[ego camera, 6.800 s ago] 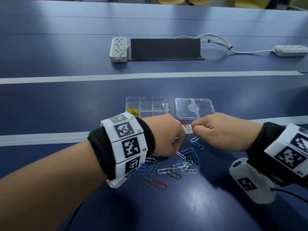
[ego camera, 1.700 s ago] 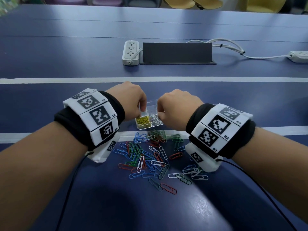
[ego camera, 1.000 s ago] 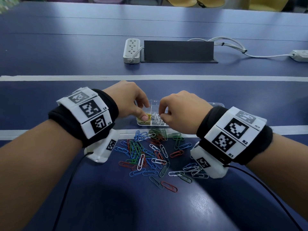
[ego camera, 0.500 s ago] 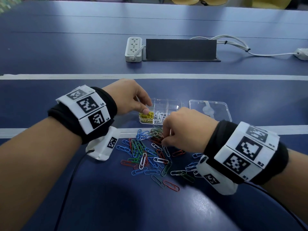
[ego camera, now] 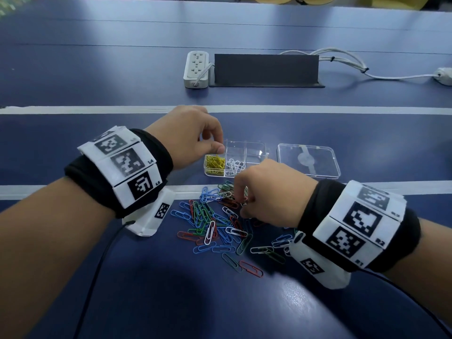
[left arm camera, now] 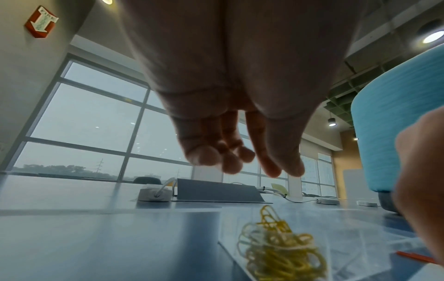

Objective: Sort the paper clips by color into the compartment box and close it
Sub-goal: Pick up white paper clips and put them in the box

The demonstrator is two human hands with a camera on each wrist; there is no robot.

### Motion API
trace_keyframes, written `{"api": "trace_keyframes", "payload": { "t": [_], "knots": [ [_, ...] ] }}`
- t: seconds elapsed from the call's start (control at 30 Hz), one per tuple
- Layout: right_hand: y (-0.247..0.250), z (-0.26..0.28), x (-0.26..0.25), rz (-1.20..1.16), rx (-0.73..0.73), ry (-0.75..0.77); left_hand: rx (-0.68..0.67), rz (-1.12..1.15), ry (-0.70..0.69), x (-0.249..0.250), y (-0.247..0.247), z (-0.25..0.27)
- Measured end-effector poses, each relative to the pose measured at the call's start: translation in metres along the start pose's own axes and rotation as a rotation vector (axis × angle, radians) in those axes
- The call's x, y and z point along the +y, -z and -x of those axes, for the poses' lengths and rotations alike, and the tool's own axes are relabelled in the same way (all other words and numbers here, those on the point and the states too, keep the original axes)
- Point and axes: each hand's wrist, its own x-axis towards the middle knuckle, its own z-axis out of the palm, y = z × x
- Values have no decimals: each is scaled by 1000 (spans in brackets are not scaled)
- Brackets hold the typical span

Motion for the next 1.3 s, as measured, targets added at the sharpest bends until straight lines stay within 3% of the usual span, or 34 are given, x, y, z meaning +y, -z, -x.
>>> {"api": "trace_keyframes", "payload": {
  "t": [0.1,0.3,0.47,0.77,1.03,1.13,1.3],
  "knots": [
    [-1,0,0,15,17,18,-73,-35,-18,6,5,13],
    [4,-2,3,-22,55,-32,-475,-125,21,17,-3,53],
    [2,-8,1,-49,82,-38,-564,-114,-29,20,-13,68],
    [2,-21,-12,28,75,-11,-463,-95,-73,18,-8,73],
    [1,-28,-13,81,17,-6,-508,-143,-38,22,-14,74],
    [6,-23,-7,6,-12,-25,-469,-77,-67,19,-9,75],
    [16,-14,7,-107,-2,-61,-304,26,31,11,2,74]
  ]
}}
